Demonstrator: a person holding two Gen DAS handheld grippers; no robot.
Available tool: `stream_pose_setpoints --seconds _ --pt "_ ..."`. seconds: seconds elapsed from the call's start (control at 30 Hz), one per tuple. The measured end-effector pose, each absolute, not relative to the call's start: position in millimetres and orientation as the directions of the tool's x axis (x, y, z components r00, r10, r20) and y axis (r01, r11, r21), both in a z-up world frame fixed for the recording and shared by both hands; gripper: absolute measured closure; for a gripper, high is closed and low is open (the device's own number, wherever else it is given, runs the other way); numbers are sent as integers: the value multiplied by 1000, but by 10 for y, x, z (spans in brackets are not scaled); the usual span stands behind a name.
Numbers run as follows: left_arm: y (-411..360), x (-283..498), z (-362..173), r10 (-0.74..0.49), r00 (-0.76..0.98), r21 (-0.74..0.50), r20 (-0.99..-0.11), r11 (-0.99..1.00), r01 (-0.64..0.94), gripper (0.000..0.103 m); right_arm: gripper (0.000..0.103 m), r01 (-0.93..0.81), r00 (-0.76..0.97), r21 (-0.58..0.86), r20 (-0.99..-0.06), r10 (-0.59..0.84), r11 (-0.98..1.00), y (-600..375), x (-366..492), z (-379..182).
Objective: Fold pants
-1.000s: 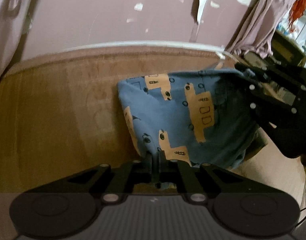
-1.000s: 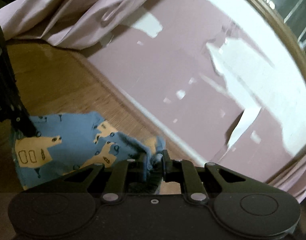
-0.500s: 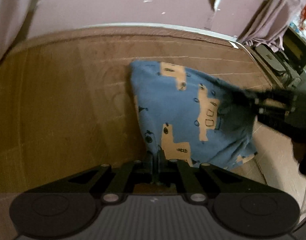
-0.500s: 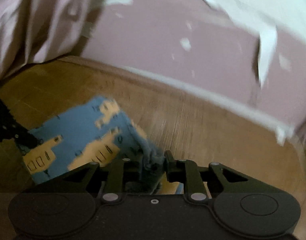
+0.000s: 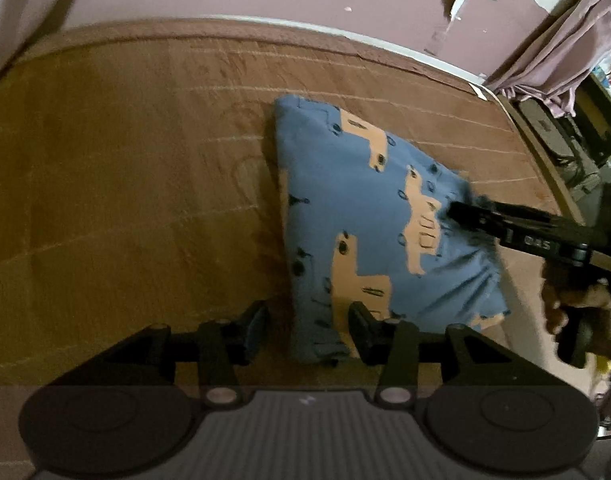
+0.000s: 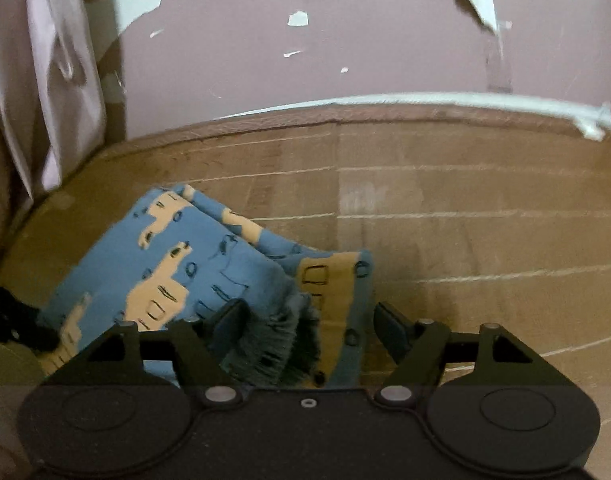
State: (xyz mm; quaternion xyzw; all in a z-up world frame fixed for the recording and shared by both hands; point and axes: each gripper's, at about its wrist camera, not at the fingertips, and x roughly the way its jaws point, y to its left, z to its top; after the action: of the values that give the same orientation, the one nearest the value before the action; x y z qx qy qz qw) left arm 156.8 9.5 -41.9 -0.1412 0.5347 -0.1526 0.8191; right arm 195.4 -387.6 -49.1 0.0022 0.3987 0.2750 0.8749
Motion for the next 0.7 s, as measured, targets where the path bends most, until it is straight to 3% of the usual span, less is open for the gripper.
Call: stream_pose_setpoints --seconds 0.03,0.1,0.2,0.27,0.33,0.47,0.57,0.7 --pt "71 1570 -424 -411 373 -403 -832 909 102 65 44 -473 532 241 -689 493 847 -3881 1947 -495" --pt "23 1570 -436 -425 359 -416 -831 903 108 80 64 -463 540 260 -675 502 847 -3882 1904 -477" --pt "-59 1568 -423 -410 363 -394 -837 911 123 93 87 -446 560 252 -670 488 859 -3857 1838 -435" --pt "-82 1542 -386 -393 378 -375 -838 919 124 95 89 -469 610 125 -670 423 874 -3725 1729 -371" --pt "-89 1505 -341 -392 395 -378 -831 918 118 96 90 -514 683 -91 -645 343 853 -3496 1513 -282" --pt "-134 1410 -231 -379 440 -347 -814 925 154 98 91 -550 804 -482 -527 276 682 -3092 1039 -175" --pt "-138 1392 -175 -385 462 -358 -799 922 149 98 91 -521 844 -584 -459 276 623 -2958 920 -66" --pt "-95 1480 -67 -389 494 -366 -777 919 146 98 91 -474 879 -616 -379 290 630 -2886 1016 164"
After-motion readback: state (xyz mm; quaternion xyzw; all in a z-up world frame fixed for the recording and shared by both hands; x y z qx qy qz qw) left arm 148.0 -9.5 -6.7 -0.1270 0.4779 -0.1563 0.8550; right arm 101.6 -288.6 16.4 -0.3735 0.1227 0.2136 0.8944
